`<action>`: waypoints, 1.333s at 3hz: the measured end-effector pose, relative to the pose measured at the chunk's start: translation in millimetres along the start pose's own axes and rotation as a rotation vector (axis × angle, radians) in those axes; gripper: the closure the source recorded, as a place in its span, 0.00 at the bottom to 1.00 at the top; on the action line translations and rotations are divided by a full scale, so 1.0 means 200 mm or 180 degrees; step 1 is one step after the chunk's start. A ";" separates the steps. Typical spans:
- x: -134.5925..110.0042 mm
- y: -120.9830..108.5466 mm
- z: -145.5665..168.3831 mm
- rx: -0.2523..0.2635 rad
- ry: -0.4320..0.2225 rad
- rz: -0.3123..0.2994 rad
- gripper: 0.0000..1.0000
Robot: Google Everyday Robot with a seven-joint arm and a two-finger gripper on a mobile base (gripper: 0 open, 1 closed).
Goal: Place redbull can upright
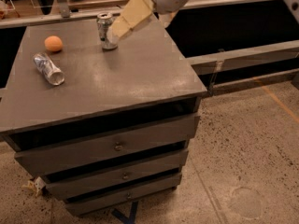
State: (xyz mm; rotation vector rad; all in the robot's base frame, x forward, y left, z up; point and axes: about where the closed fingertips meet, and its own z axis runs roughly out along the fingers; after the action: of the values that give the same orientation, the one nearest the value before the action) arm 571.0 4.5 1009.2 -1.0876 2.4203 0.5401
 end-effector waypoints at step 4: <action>-0.34 0.27 0.31 -0.0141 -0.0098 0.0058 0.00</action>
Offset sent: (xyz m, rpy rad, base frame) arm 0.0066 0.1284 0.0000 0.1120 0.0117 0.0220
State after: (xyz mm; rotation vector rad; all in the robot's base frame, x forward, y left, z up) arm 584.3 109.2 1002.5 -1.0683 2.4044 0.6145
